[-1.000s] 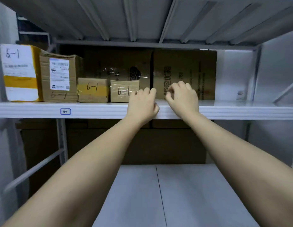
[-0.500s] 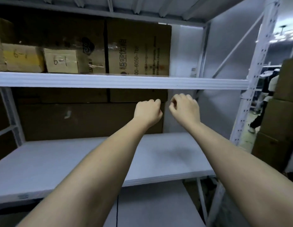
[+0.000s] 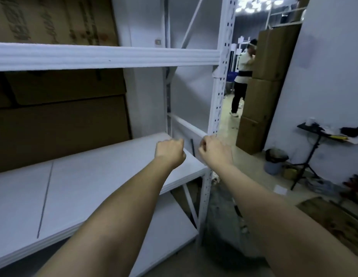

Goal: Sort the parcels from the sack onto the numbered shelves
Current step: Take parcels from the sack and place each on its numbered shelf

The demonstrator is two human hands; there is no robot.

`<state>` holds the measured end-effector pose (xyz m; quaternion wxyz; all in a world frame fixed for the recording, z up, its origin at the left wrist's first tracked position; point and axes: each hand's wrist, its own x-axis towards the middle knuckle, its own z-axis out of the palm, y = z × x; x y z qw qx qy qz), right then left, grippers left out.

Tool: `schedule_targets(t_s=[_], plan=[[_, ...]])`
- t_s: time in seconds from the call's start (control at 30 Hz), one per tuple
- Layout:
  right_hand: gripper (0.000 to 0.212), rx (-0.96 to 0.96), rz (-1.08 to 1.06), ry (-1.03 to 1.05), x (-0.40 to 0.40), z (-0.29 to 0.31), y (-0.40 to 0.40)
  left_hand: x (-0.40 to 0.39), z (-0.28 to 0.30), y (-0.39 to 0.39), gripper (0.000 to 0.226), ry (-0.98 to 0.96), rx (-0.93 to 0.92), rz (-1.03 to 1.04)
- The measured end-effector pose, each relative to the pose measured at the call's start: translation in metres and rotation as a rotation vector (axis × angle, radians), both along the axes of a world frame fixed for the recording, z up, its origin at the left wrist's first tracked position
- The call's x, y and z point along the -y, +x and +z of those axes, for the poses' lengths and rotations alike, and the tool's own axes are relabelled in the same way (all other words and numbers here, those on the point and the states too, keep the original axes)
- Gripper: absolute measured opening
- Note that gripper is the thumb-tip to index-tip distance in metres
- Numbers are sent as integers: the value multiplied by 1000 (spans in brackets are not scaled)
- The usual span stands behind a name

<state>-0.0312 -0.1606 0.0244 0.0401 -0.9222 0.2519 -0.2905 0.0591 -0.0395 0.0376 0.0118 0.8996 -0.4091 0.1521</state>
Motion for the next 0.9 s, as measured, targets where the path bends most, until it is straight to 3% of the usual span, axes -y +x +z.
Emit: schedule_targets(t_s=[0.43,0.9], plan=[[27,-284,-264,313,174,-106,-43,206,-88,-7,29,195,-198,-268],[28,-739,-60,286,388,-199,-98,391,-191,-71,48,528,-653,-122]])
